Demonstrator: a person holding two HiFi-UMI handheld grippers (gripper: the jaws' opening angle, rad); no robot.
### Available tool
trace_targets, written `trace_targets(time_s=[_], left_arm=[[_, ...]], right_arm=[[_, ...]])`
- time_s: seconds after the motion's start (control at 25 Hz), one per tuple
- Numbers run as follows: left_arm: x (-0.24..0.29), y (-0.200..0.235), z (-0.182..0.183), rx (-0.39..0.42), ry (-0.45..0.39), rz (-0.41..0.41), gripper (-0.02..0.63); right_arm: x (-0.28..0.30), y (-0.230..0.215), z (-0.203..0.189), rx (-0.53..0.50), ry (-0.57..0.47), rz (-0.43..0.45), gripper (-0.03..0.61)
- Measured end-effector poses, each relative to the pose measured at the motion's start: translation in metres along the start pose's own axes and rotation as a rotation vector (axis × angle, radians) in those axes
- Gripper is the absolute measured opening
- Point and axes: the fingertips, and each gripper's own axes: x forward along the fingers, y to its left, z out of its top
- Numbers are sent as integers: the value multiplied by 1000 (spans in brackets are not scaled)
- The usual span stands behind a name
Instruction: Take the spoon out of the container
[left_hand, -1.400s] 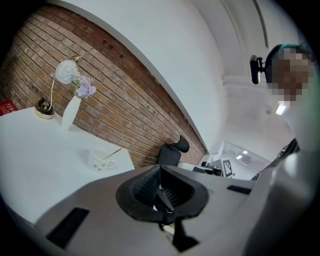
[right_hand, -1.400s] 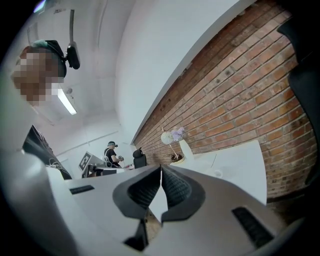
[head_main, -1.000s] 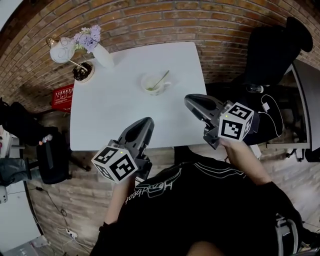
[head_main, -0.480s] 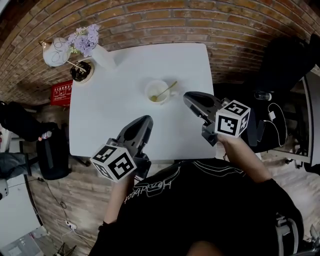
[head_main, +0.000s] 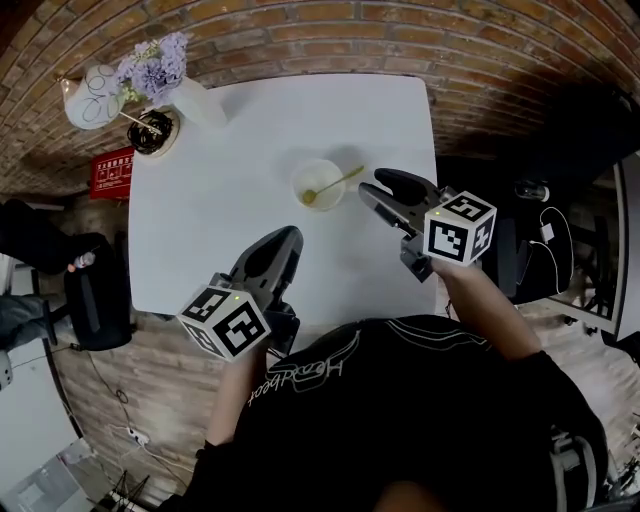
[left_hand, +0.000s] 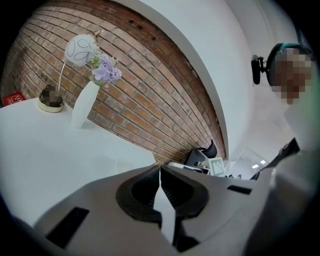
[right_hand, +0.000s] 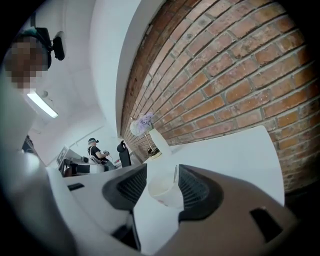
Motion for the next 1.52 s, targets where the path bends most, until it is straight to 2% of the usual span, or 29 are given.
trace_targets(time_s=[0.36, 0.76, 0.96, 1.52], left_arm=[[5, 23, -7, -50, 11, 16, 9], [8, 38, -25, -98, 32, 20, 9], [9, 46, -25, -108, 42, 19, 9], [6, 50, -30, -113, 55, 21, 9]], right_arm=[[33, -23, -13, 8, 54, -25, 175], [50, -29, -26, 20, 88, -30, 172], [56, -25, -25, 35, 93, -15, 97], [58, -25, -25, 32, 93, -29, 17]])
